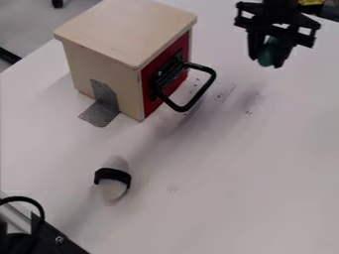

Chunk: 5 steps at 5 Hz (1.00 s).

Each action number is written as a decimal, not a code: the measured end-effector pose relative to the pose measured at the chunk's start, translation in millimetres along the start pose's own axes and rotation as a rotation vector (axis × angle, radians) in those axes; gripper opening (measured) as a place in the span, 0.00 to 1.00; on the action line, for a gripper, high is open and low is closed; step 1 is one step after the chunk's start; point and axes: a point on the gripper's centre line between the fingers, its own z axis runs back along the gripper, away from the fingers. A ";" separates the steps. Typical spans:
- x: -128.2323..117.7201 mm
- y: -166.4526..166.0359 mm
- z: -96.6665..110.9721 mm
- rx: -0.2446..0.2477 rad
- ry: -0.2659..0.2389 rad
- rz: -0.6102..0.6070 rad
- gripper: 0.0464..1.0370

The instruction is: Move the green object on the rear right side of the drawer

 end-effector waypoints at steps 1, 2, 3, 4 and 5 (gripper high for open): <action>36.0 -6.4 -24.9 0.022 0.003 0.013 0.42; 56.6 -10.0 -49.1 0.027 0.024 0.021 0.42; 60.0 -11.3 -67.0 0.027 0.059 0.007 0.42; 53.5 -12.0 -77.7 0.023 0.088 -0.001 0.48; 45.4 -11.3 -81.7 0.018 0.106 0.003 0.79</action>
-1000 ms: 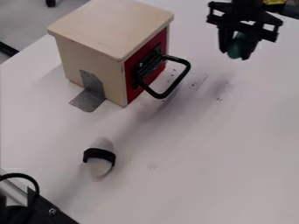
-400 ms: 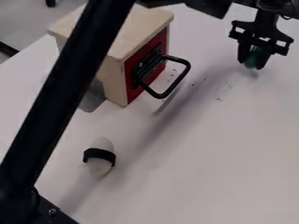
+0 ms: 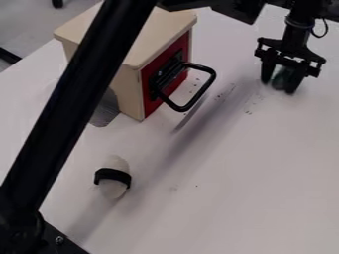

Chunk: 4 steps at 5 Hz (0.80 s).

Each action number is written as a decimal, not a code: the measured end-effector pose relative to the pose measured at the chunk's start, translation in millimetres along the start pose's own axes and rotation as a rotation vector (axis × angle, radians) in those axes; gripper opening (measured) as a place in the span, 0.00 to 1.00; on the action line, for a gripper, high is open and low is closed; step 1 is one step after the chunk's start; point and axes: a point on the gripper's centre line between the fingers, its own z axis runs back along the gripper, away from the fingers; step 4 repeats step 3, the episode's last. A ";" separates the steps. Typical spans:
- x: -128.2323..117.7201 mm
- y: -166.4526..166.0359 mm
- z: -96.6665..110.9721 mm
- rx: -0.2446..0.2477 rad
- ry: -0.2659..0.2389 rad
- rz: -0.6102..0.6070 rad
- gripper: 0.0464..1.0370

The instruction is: Move the green object on the rear right side of the drawer

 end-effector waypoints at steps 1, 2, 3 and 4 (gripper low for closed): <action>-9.6 4.3 15.6 -0.012 -0.016 0.011 0.97; -17.9 10.0 65.9 -0.013 -0.108 0.019 0.96; -34.6 16.1 85.0 -0.020 -0.127 0.019 0.96; -34.6 16.1 85.0 -0.020 -0.127 0.019 0.96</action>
